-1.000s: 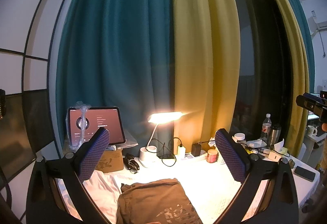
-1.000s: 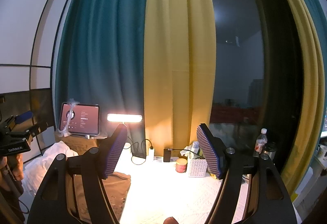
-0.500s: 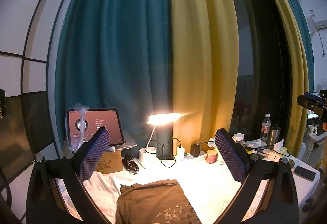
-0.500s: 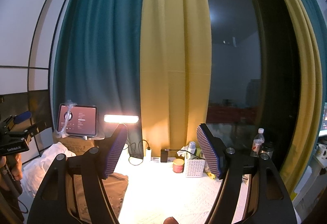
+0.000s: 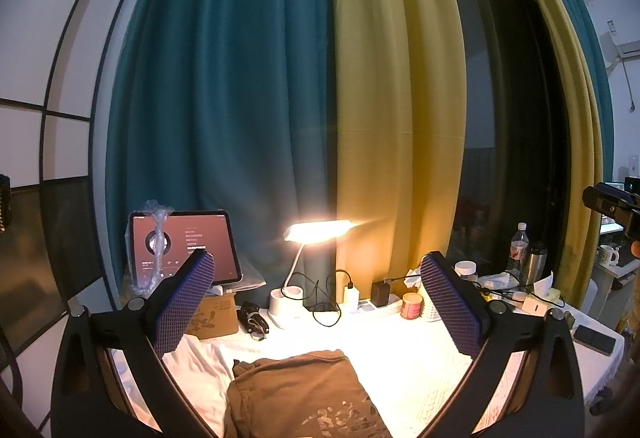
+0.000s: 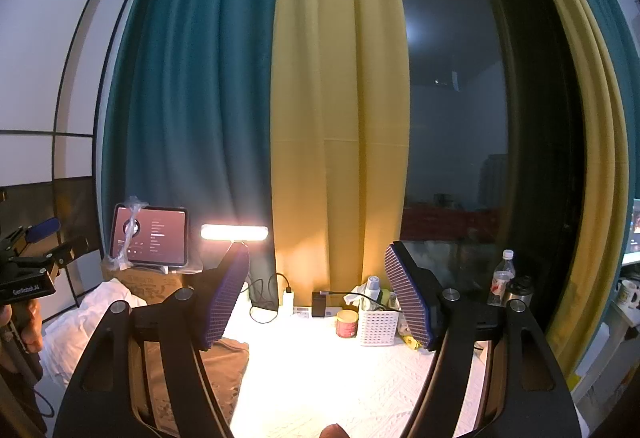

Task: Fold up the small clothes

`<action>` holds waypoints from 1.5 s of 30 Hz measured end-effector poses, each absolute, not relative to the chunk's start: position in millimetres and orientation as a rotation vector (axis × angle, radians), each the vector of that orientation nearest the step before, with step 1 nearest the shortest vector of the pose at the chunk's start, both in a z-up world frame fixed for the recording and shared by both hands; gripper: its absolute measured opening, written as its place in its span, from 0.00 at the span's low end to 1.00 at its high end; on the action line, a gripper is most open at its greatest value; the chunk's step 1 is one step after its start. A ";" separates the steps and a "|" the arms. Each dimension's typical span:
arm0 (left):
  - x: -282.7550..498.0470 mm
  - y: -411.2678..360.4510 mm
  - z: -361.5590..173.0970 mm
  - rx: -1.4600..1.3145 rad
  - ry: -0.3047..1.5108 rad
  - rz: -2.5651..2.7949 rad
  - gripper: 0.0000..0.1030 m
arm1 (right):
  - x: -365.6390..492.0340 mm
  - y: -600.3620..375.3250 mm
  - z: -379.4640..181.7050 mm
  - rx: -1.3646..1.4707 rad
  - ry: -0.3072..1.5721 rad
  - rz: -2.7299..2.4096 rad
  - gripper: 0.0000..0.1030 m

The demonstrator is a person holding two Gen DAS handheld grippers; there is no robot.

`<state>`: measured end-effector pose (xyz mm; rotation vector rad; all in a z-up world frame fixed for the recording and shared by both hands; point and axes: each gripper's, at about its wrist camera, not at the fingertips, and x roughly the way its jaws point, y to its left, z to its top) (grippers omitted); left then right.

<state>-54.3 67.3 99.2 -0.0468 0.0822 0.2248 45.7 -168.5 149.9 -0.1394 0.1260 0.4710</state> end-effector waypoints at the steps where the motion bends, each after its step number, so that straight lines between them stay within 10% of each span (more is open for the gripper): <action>1: -54.2 68.1 99.0 -0.046 0.082 0.223 0.99 | 45.5 -167.7 150.2 -0.138 0.128 0.471 0.72; 45: -54.3 68.2 94.2 -0.077 0.108 0.193 0.99 | 47.2 -172.0 149.4 -0.133 0.132 0.467 0.72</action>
